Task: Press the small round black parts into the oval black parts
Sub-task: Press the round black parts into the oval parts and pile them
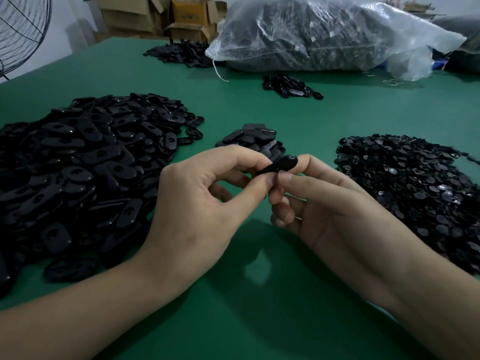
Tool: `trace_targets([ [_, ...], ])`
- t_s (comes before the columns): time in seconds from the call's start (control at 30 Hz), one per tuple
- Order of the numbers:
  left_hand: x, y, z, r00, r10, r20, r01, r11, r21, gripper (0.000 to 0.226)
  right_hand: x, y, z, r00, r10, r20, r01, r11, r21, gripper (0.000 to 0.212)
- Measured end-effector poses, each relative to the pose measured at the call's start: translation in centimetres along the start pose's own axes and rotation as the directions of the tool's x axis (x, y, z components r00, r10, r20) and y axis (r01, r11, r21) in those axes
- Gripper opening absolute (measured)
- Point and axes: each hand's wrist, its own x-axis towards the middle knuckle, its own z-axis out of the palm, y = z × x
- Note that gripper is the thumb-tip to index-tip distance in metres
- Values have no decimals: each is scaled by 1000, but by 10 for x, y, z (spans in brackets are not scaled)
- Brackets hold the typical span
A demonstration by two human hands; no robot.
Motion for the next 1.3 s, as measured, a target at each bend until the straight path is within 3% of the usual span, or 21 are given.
trace_targets([
  [0.43, 0, 3, -3, 997, 77, -28, -73, 989, 126, 14, 4, 5, -9, 999, 21, 45, -21, 1000, -8, 7],
  [0.6, 1, 3, -3, 995, 96, -34, -90, 985, 145, 14, 4, 7, -8, 998, 32, 46, -33, 999, 19, 19],
  [0.8, 1, 3, -3, 991, 133, -22, -127, 975, 184, 14, 4, 7, -8, 999, 35, 41, -36, 999, 27, 14],
  [1.3, 1, -3, -8, 929, 370, 28, -358, 873, 331, 9, 1, 1, -11, 992, 62, 109, -66, 997, 36, 34],
])
